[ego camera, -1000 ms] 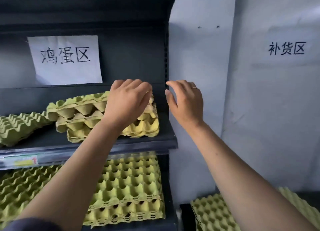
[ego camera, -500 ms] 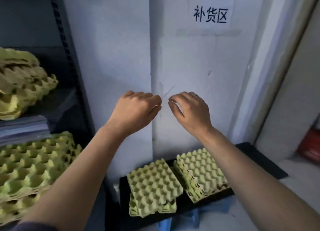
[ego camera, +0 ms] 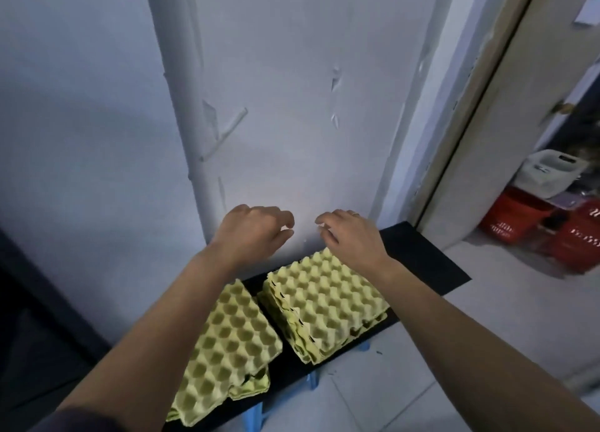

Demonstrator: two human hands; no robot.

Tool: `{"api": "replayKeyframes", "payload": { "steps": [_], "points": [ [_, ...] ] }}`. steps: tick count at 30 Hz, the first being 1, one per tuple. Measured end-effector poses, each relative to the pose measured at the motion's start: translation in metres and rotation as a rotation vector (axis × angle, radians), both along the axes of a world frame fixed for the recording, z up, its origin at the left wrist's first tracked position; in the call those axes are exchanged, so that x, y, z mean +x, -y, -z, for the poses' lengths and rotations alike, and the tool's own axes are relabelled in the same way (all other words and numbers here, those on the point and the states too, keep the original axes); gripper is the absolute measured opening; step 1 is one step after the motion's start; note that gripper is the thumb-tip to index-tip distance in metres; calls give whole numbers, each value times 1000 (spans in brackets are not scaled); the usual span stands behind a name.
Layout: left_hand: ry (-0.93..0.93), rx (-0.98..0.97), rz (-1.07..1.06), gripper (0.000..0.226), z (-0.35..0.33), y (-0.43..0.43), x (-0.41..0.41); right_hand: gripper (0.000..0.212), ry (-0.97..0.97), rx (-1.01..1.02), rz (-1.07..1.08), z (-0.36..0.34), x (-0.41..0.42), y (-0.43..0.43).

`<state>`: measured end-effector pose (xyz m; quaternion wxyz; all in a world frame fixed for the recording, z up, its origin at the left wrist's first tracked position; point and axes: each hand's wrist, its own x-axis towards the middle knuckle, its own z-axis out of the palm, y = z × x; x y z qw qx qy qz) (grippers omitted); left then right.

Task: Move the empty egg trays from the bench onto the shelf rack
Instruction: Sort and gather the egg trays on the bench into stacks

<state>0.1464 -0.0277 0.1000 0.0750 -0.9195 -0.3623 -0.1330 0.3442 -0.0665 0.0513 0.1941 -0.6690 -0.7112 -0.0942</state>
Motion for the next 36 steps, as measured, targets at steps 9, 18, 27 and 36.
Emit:
{"api": "replayKeyframes", "payload": {
  "steps": [9,18,27,36],
  "points": [
    [-37,-204,-8,26,70,-69,65,41,-84,-411,130,64,73,-51],
    [-40,-421,-253,36,153,-90,120,51,-157,-746,157,146,154,-89],
    [-12,-708,-652,62,265,-81,160,60,-232,-902,227,241,193,-111],
    [480,-1180,-1141,97,335,-72,161,88,-415,-1046,495,300,196,-118]
  ]
}}
